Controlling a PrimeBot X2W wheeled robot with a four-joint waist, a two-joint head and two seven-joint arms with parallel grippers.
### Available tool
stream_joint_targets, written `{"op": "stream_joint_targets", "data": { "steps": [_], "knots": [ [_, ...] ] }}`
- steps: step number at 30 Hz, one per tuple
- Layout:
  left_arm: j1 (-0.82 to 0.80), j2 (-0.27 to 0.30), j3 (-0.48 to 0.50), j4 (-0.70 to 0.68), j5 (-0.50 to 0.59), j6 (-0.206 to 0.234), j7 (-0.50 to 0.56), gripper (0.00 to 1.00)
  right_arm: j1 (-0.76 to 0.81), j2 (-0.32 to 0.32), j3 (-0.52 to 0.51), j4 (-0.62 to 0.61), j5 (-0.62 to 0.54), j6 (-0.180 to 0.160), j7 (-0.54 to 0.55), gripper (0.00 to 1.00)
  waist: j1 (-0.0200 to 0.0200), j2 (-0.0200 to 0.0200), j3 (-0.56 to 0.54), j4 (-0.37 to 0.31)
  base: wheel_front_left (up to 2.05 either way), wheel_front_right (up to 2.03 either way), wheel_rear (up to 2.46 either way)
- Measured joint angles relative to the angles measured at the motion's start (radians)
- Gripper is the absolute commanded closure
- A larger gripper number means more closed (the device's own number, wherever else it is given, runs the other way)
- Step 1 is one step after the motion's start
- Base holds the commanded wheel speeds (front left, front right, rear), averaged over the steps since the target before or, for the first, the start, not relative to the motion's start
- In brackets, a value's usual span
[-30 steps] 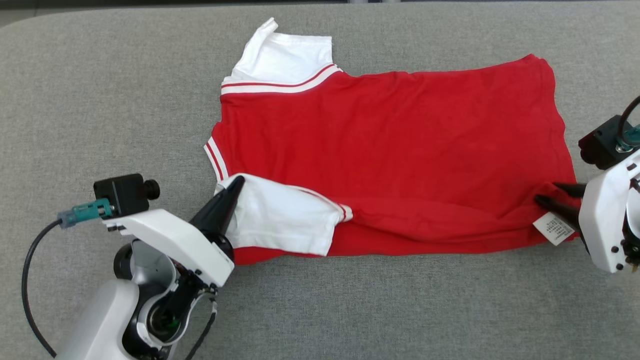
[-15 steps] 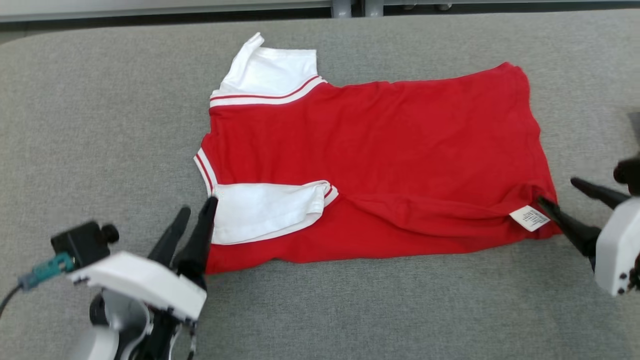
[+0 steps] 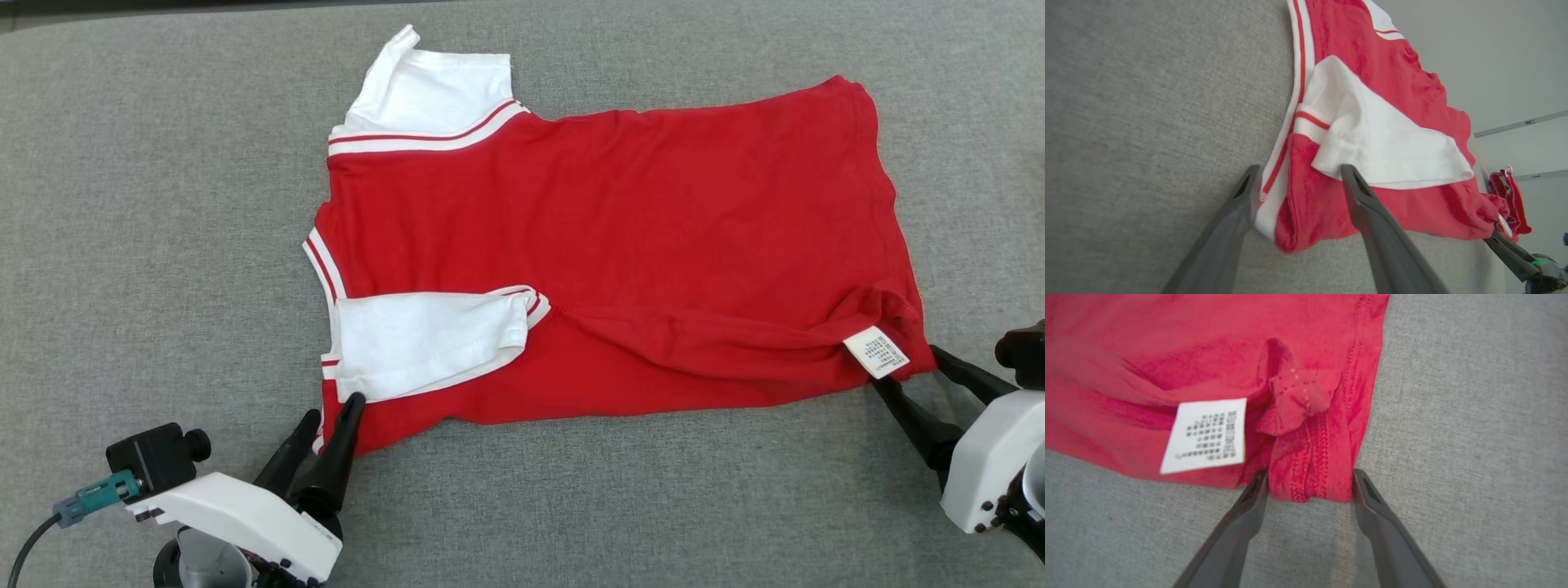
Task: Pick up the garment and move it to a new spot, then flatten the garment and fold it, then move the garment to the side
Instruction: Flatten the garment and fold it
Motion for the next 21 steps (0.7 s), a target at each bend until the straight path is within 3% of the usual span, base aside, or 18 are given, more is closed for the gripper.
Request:
{"op": "stream_joint_targets", "data": {
  "steps": [7,8,10,11,12,17,18,19,21],
  "knots": [
    [-0.014,0.0,-0.016,0.01,-0.007,-0.024,0.018,0.0,-0.013,0.031,-0.013,0.014,-0.007,0.0,-0.006,0.0,0.0,0.0,-0.002,0.009,0.0,0.0,0.0],
    [-0.018,-0.002,-0.022,0.012,-0.014,-0.03,0.026,0.1,-0.014,0.032,-0.013,0.014,-0.007,0.0,-0.006,0.0,0.0,0.0,-0.003,0.01,0.0,0.0,0.0],
    [-0.028,-0.006,-0.036,0.016,-0.022,-0.046,0.042,0.59,-0.018,0.034,-0.014,0.014,-0.008,0.0,-0.006,0.0,0.0,0.0,-0.005,0.011,0.0,0.0,0.0],
    [-0.031,-0.008,-0.04,0.021,-0.027,-0.054,0.048,0.73,-0.02,0.035,-0.013,0.014,-0.008,0.0,-0.006,0.0,0.0,0.0,-0.005,0.011,0.0,0.0,0.0],
    [-0.037,-0.008,-0.049,0.035,-0.034,-0.063,0.058,0.97,-0.022,0.035,-0.011,0.014,-0.007,0.0,-0.006,0.0,0.0,0.0,-0.005,0.011,0.0,0.0,0.0],
    [-0.064,-0.007,-0.051,0.066,-0.041,-0.087,0.064,1.0,-0.022,0.036,-0.007,0.014,0.006,0.0,-0.004,0.02,0.0,0.0,-0.004,0.008,0.0,0.0,0.0],
    [-0.067,-0.004,-0.052,0.07,-0.044,-0.093,0.069,1.0,-0.022,0.036,-0.007,0.014,0.006,0.0,-0.004,0.15,0.0,0.0,-0.004,0.007,0.0,0.0,0.0],
    [-0.07,-0.002,-0.051,0.075,-0.045,-0.097,0.069,1.0,-0.022,0.036,-0.007,0.015,0.008,0.0,-0.004,0.22,0.0,0.0,-0.004,0.006,0.0,0.0,0.0],
    [-0.072,0.001,-0.051,0.085,-0.051,-0.106,0.077,1.0,-0.023,0.035,-0.007,0.02,0.013,0.0,-0.004,0.49,0.0,0.0,-0.005,0.005,0.0,0.0,0.0]
  ]
}}
